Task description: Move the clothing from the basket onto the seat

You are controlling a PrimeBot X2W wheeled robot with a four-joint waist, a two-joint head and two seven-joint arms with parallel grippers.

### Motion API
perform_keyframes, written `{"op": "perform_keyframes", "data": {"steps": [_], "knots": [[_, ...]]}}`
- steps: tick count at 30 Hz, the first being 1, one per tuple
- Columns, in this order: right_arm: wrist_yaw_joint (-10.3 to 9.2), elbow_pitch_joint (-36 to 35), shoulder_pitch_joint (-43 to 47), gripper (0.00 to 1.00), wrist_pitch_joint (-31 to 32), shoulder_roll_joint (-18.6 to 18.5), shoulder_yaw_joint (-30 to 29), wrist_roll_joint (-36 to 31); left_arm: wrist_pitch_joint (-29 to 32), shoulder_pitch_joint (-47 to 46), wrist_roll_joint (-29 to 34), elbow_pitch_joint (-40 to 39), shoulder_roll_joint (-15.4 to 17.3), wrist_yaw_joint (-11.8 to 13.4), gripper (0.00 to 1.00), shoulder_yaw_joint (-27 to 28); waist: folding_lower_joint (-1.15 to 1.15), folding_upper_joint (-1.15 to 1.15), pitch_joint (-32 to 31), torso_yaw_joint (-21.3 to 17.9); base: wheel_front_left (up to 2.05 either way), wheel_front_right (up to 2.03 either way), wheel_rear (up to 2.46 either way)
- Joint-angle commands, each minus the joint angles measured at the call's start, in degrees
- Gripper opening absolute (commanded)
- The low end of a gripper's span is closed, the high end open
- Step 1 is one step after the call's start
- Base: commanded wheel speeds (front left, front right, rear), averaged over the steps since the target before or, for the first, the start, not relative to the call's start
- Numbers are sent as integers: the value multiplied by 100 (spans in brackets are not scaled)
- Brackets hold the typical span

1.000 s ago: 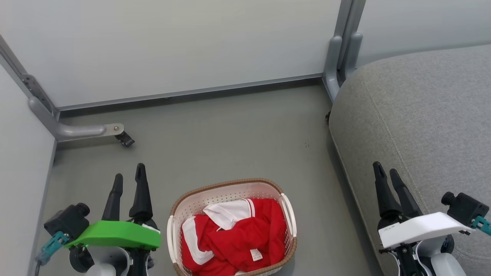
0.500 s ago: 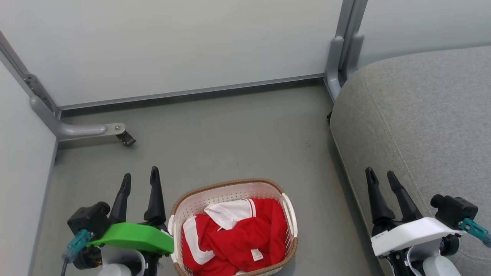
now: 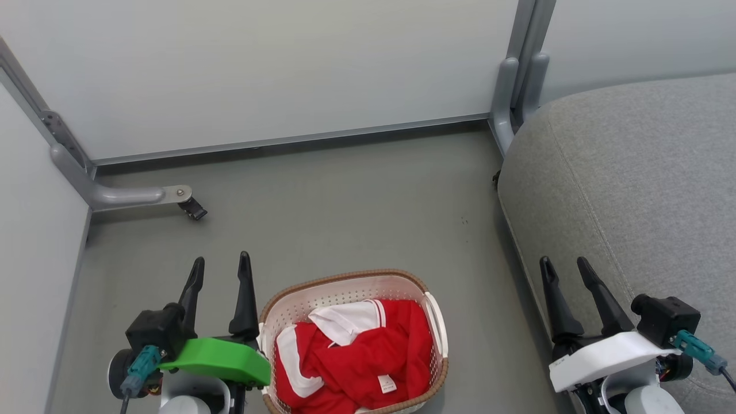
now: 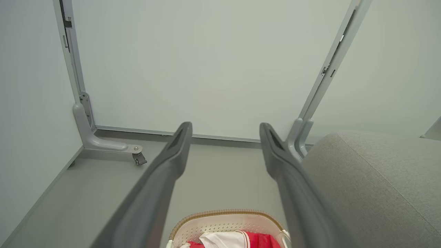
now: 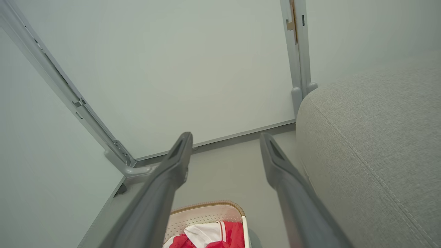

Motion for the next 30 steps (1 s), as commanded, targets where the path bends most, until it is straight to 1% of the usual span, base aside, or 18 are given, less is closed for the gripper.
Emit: {"op": "perform_keyframes", "data": {"steps": [1,13,30], "knots": [[2,-6,22,100,-62,-36,15,-158,-62,-128,179,-16,42,39,100,-20,0,0,-2,5,0,0,0],[2,43,30,100,-212,-42,48,-766,-209,-141,693,116,45,115,100,-151,0,0,-5,38,0,0,0],[1,105,78,100,-394,-50,71,-1500,-395,-153,1268,337,50,140,100,-329,0,0,-20,87,0,0,0]]}}
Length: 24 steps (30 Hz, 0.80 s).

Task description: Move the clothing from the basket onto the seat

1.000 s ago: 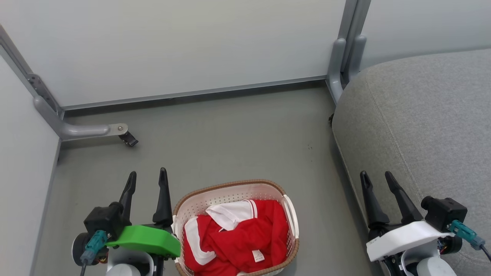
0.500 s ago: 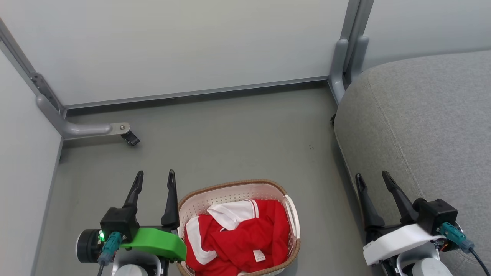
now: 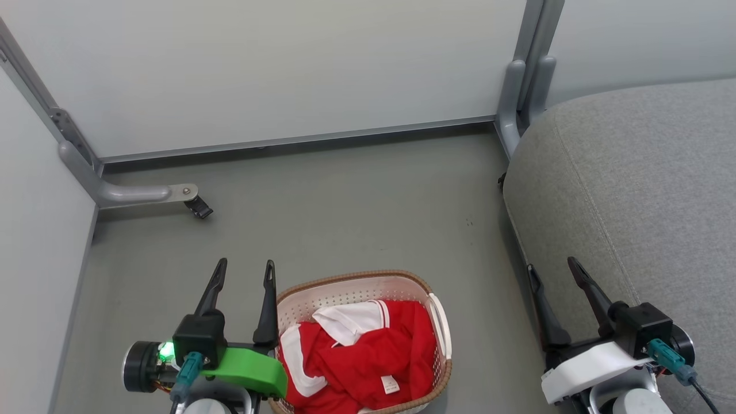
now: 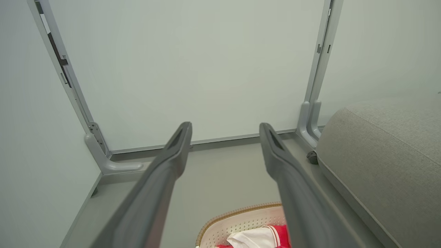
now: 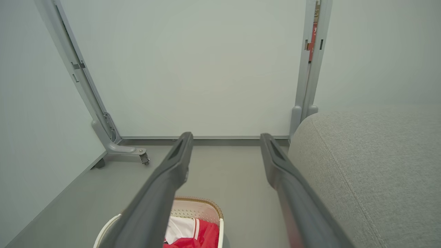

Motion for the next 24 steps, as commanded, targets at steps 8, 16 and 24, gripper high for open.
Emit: {"op": "perform_keyframes", "data": {"steps": [8,16,24], "knots": [[0,84,68,100,-104,-38,-39,-337,-101,-95,122,100,38,29,100,-57,0,0,-12,20,0,0,0],[0,152,54,100,-103,-37,-69,-275,-100,-88,-93,157,37,-17,100,-27,0,0,-18,15,0,0,0],[0,205,36,100,-103,-37,-81,-251,-94,-106,-155,198,37,-38,100,-29,0,0,-14,19,0,0,0]]}}
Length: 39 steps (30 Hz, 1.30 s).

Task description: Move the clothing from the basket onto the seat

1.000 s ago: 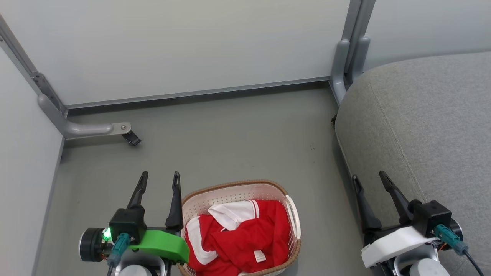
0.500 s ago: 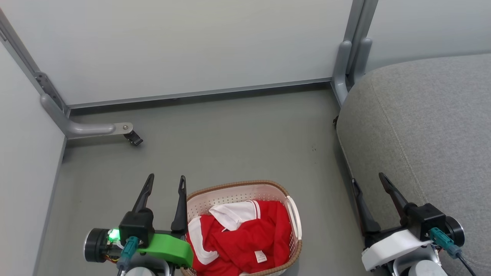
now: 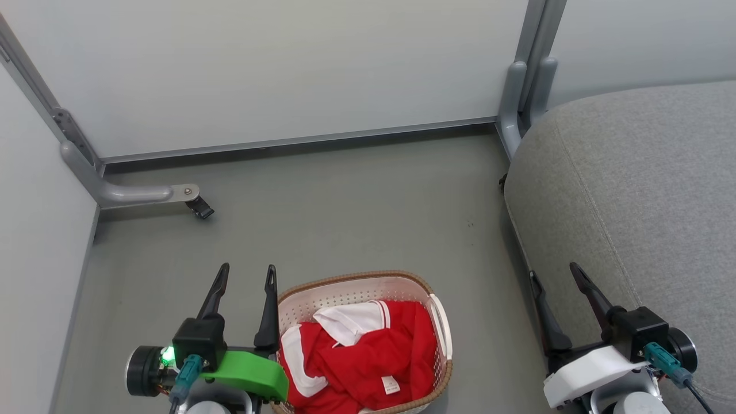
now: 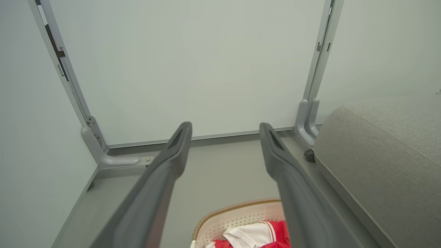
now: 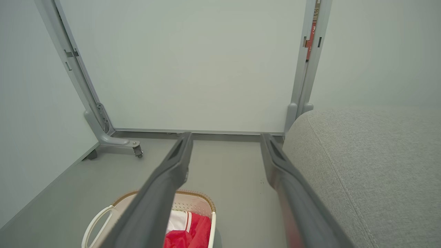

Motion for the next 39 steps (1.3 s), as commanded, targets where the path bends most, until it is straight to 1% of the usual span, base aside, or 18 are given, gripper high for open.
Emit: {"op": "perform_keyframes", "data": {"steps": [1,6,11,18,21,29,39], "knots": [[-2,19,26,100,-26,-32,-8,35,-4,-103,-16,20,34,-15,100,16,0,0,5,0,0,0,0],[-1,20,-13,100,-26,-32,-1,45,-5,-127,-43,58,34,-31,100,10,0,0,37,-22,0,0,0],[-2,-17,-104,100,-26,-32,6,41,-4,-311,96,138,48,-159,100,-38,0,0,160,-99,0,0,0],[-1,-131,-256,100,-26,-31,39,-5,-4,-786,254,393,157,-379,100,-134,0,0,461,-250,0,0,0],[-2,-200,-356,100,-26,-32,76,-12,-3,-1070,333,619,251,-492,100,-180,0,0,664,-356,0,0,0],[-2,-339,-733,100,-21,-31,135,-33,-3,-1814,499,1426,486,-683,100,-402,0,0,1297,-651,0,0,0],[-2,-523,-1216,100,-21,-28,177,-31,-3,-2689,726,2482,739,-827,100,-886,0,0,2174,-969,0,0,0]]}}
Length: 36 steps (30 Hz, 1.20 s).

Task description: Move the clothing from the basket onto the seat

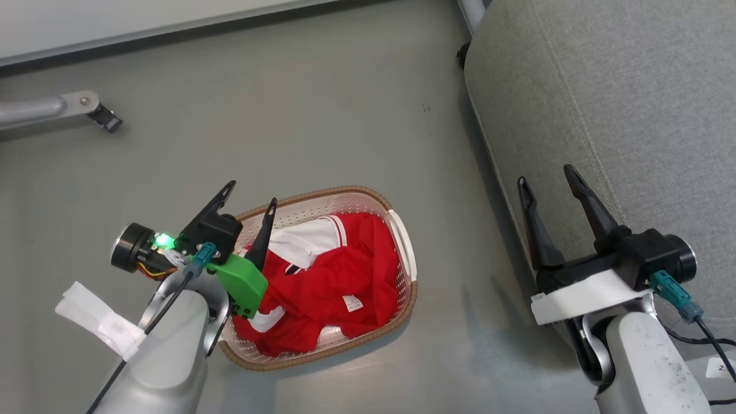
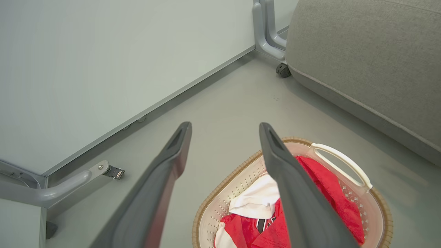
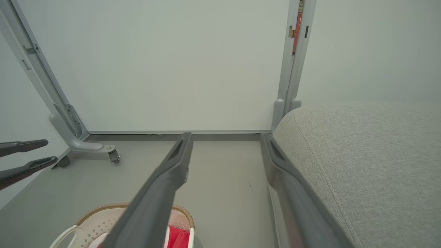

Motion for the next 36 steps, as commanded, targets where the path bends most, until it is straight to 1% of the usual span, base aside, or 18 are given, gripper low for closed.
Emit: {"op": "perform_keyframes", "data": {"steps": [1,6,13,24,30,36], "knots": [[-2,-42,-129,100,-14,-23,-1,-16,-3,-197,66,124,59,-22,100,-58,0,0,500,-274,0,0,0],[-2,-145,-342,100,-13,-23,16,-23,0,-590,174,664,146,-51,100,-365,0,0,906,-383,0,0,0],[-2,-297,-627,100,-14,-21,76,-68,1,-1128,333,1473,236,-58,100,-1005,0,0,1471,-518,0,0,0],[-2,-496,-906,100,-13,-20,63,-149,72,-1868,208,2583,319,-61,100,-2111,0,0,2224,-639,0,0,0],[-2,-598,-1005,100,-14,-20,106,-150,313,-2140,134,3051,378,-61,100,-2763,0,0,2539,-699,0,0,0],[-2,-661,-1075,100,-14,-20,116,-115,796,-2210,-119,3246,461,-61,100,-3249,0,0,2766,-747,0,0,0]]}}
